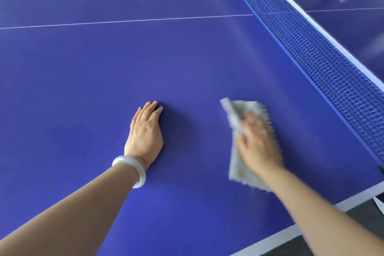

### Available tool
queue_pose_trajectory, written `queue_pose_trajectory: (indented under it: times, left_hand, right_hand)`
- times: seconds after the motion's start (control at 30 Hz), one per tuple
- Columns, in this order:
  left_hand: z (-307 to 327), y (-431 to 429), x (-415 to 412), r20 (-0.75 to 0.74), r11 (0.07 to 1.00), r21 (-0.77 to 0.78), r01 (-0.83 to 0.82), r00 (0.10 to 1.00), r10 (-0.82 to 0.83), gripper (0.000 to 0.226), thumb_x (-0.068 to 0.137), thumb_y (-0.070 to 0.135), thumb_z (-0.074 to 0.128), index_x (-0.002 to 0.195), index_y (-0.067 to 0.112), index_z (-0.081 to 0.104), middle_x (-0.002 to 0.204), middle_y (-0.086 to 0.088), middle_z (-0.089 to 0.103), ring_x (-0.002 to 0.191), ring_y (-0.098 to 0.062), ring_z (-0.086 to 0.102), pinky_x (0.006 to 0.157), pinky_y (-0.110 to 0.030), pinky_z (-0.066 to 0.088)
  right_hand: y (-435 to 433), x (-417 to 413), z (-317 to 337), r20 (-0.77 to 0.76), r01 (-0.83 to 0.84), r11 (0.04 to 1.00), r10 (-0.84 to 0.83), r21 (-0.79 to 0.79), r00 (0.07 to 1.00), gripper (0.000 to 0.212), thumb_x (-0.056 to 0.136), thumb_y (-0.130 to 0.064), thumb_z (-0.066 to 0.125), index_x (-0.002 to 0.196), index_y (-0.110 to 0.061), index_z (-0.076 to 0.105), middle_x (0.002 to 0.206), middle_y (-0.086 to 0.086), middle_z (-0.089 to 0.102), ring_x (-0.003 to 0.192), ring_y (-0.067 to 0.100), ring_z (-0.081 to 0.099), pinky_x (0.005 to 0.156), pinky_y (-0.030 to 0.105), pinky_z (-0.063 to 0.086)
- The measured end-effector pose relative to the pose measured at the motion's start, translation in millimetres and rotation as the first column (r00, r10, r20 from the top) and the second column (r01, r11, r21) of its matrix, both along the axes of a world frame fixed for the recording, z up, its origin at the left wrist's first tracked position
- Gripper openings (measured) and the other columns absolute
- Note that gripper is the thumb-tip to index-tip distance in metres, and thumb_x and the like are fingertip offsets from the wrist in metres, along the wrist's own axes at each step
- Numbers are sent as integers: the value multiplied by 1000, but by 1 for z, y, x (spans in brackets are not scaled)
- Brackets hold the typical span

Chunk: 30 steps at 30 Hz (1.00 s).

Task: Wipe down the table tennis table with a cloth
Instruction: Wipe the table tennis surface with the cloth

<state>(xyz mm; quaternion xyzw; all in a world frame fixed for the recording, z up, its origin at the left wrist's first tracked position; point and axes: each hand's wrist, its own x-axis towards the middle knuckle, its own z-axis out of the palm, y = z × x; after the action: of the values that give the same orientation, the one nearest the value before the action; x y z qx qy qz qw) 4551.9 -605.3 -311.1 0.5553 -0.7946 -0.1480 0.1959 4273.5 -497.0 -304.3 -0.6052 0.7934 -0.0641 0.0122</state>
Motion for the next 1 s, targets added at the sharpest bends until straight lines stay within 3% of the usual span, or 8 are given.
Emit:
queue_pose_trajectory:
  times: [0.1, 0.2, 0.3, 0.43, 0.53, 0.63, 0.83, 1.0]
  left_hand:
    - [0, -1, 0, -49, 1000, 2, -7, 999, 7, 54, 92, -7, 35, 144, 6, 44, 157, -6, 32, 149, -21, 19, 123, -32, 6]
    - [-1, -2, -2, -67, 1000, 4, -15, 998, 15, 54, 91, -6, 36, 143, 6, 45, 156, -6, 34, 148, -22, 20, 122, -32, 6]
    - [1, -3, -1, -77, 1000, 16, -5, 997, 6, 53, 91, -5, 36, 143, 6, 45, 156, -6, 33, 148, -23, 20, 122, -31, 5]
    - [1, -5, 5, -97, 998, 44, 35, 995, -31, 54, 90, -6, 38, 142, 6, 46, 157, -6, 33, 149, -22, 20, 122, -33, 8]
    - [0, -5, 7, -128, 999, 42, 23, 992, -18, 55, 89, -10, 35, 140, 5, 49, 155, -6, 36, 148, -21, 22, 122, -33, 10]
    - [0, -4, 6, -181, 998, 68, 9, 984, 3, 49, 92, -9, 34, 136, 4, 52, 151, -5, 41, 147, -21, 25, 121, -33, 12]
    - [7, 3, 7, -310, 993, 119, -27, 949, 63, 40, 97, -1, 37, 133, 5, 53, 140, -3, 47, 135, -18, 35, 113, -23, 27]
    - [10, 47, 6, -135, 996, 89, -18, 990, 30, 40, 95, 1, 46, 135, -3, 50, 143, -15, 44, 138, -32, 35, 118, -40, 27]
  right_hand:
    - [-4, -33, 6, 29, 520, 850, -524, 87, 851, 58, 105, -36, 25, 154, -7, 28, 164, 8, 21, 153, 24, 13, 124, 45, 13]
    - [-10, 32, 0, 52, 591, 805, -594, 55, 803, 58, 104, -33, 24, 153, -4, 28, 163, 13, 21, 152, 30, 13, 124, 47, 9]
    - [6, 129, -11, -11, 126, 992, -126, -32, 992, 53, 104, -31, 29, 146, -3, 42, 157, 16, 36, 149, 32, 25, 123, 49, 17]
    - [22, 116, -3, -28, -500, 864, 502, 59, 864, 54, 106, -37, 25, 154, -15, 34, 163, 2, 26, 152, 19, 18, 125, 42, 14]
    - [11, 43, 0, -17, -140, 990, 140, 30, 990, 53, 104, -31, 40, 153, -11, 35, 162, 5, 27, 151, 21, 21, 124, 36, 13]
    - [-10, 11, -3, 15, 370, 928, -371, 46, 928, 55, 104, -32, 33, 154, -7, 29, 164, 9, 22, 152, 23, 15, 125, 41, 11]
    - [-18, 12, -7, 3, 418, 905, -420, 80, 908, 56, 104, -29, 27, 154, -4, 26, 165, 10, 17, 153, 25, 10, 125, 43, 7]
    - [-17, 9, -9, 11, 390, 919, -392, 63, 920, 55, 102, -29, 30, 152, -5, 30, 164, 10, 19, 153, 26, 12, 125, 45, 6]
